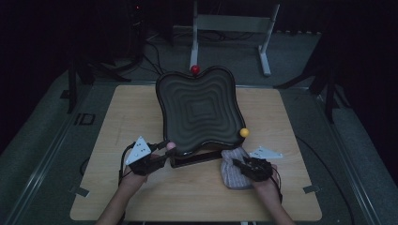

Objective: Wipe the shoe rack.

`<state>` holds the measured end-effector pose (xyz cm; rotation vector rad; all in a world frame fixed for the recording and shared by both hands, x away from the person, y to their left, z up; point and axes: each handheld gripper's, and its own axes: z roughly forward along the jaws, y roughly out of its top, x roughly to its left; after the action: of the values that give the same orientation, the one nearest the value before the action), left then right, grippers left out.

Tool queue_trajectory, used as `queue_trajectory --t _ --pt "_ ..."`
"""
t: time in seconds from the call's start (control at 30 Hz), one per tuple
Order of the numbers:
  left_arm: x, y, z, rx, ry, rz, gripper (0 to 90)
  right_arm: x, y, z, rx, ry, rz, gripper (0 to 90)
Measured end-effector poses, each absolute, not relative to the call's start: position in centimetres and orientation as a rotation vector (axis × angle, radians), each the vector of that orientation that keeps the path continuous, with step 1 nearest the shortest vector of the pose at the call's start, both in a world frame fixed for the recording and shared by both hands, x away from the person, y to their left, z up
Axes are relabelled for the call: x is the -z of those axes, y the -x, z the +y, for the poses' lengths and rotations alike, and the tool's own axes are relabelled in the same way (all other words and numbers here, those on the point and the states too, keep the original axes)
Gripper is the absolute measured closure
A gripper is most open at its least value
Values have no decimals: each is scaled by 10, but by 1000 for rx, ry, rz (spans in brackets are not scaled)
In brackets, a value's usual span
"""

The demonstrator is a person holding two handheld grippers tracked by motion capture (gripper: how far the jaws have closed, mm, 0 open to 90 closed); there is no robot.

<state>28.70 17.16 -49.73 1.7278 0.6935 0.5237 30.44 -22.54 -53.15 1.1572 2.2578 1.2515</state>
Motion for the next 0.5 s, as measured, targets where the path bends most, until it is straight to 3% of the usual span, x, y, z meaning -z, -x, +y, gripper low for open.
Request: queue_trajectory --t 0.23,0.5 --pt "497 -287 175 -529 -1726 709 604 527 -293 -265 -1252 -1240 2166 720" --pt "496 -286 181 -540 -1735 723 603 515 -308 -294 -1261 -1318 2031 720"
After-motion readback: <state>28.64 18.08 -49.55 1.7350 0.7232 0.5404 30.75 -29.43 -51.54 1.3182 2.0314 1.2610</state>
